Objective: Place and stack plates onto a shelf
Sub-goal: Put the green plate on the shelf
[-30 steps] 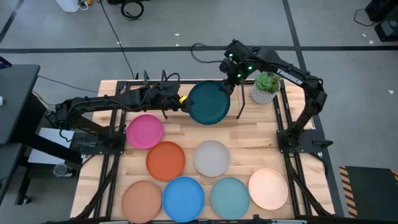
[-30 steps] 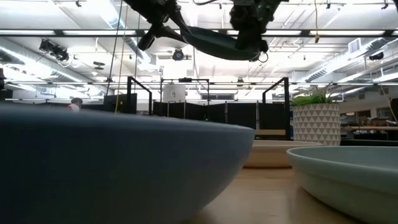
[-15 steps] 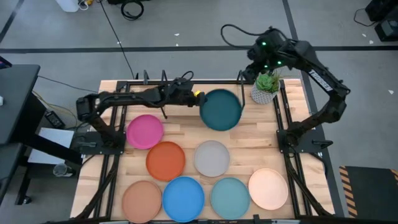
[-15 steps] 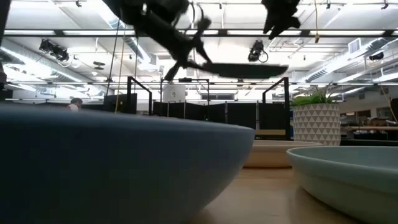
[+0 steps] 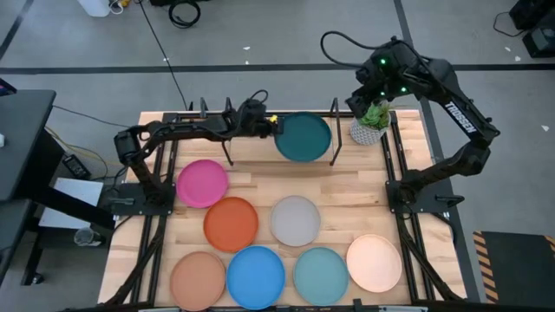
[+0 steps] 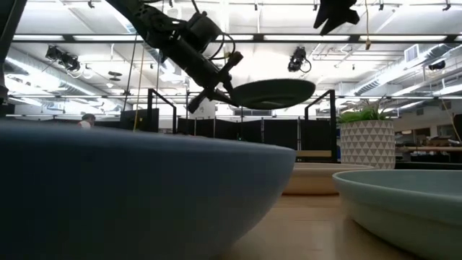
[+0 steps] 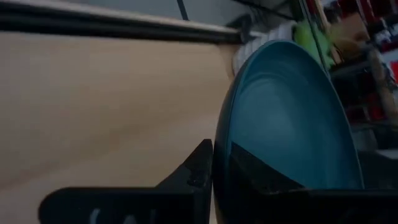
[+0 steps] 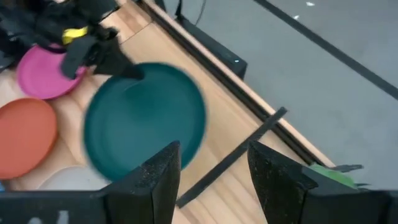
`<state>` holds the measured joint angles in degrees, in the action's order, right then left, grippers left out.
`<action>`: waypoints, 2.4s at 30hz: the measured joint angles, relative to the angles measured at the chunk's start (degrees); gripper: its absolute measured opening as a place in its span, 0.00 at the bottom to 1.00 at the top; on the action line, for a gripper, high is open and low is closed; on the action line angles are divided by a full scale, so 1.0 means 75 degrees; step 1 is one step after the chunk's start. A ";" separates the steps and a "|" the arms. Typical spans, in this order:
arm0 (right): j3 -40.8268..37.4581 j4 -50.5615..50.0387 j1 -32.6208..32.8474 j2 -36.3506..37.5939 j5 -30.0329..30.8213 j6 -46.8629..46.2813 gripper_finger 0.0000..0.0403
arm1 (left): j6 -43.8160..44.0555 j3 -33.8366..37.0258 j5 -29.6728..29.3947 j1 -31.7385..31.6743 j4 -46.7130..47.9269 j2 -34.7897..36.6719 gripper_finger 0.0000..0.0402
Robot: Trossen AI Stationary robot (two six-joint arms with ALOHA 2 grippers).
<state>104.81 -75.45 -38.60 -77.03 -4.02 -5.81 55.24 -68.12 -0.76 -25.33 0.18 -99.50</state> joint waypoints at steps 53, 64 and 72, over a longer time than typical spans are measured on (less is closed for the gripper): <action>0.0000 0.0337 0.0655 0.0026 -0.0011 -0.0002 0.48 | 0.0966 -0.0006 -0.3091 0.0994 -0.1258 -0.1531 0.10; 0.0000 0.0334 0.0816 0.0026 -0.0079 -0.0086 0.48 | 0.0756 -0.0006 -0.3068 0.0908 -0.0874 -0.1571 0.10; 0.0000 0.0331 0.0935 0.0026 -0.0009 -0.0080 0.48 | 0.0745 -0.0006 -0.3138 0.0908 -0.0655 -0.1571 0.18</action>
<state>104.81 -72.97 -31.59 -76.84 -4.08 -6.41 60.83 -68.16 -24.29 -18.52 -4.73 -111.28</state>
